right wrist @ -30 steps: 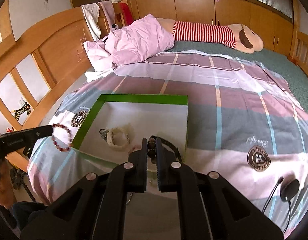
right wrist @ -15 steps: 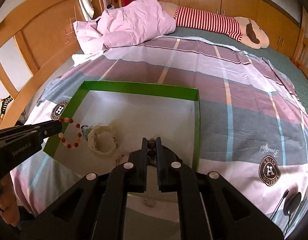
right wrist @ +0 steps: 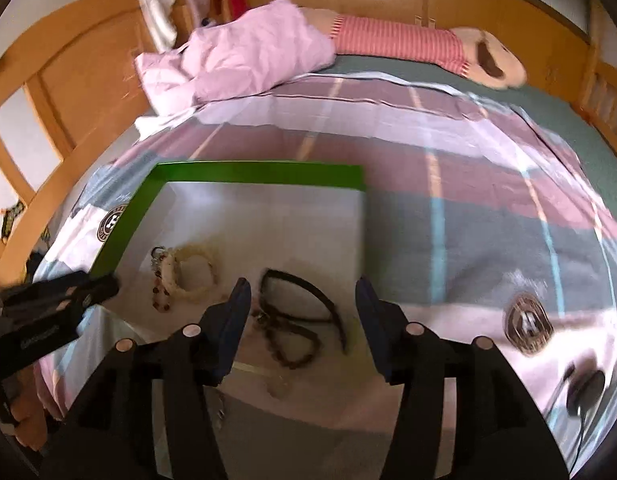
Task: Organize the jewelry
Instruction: 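Carry both bead bracelets into the green box and open both tools, then move both tools back out toward the gold brooch and silver bangle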
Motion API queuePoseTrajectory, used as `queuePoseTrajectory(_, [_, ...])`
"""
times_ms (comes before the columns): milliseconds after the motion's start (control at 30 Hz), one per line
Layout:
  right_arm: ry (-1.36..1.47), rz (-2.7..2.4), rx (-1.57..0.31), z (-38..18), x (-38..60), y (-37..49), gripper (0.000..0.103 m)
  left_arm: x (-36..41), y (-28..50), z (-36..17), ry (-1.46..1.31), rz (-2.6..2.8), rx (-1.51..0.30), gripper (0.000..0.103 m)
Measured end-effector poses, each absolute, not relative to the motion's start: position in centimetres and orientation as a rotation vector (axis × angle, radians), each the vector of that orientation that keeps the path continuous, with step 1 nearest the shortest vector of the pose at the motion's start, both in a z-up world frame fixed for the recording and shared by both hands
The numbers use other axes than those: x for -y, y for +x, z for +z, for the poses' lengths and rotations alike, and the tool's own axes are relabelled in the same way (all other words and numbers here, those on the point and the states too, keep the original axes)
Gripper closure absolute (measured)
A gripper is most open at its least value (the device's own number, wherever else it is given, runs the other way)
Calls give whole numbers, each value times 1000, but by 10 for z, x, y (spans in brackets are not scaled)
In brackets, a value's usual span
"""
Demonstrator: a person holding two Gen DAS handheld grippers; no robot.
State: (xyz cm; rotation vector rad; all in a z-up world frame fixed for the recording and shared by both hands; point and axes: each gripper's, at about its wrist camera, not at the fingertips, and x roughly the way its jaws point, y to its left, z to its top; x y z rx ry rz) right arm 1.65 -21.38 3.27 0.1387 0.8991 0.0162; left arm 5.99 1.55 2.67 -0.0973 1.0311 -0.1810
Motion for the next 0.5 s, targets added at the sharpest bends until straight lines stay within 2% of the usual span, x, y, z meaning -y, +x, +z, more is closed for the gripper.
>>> queuePoseTrajectory(233, [244, -91, -1025, -6, 270, -21, 49, 9, 20, -10, -29, -304, -1150, 52])
queuePoseTrajectory(367, [219, -30, -1107, -34, 246, -20, 49, 14, 20, -23, -27, -292, -1178, 50])
queuePoseTrajectory(500, [206, -24, -1112, -50, 228, 2, 49, 1, 21, -34, -62, -238, -1203, 49])
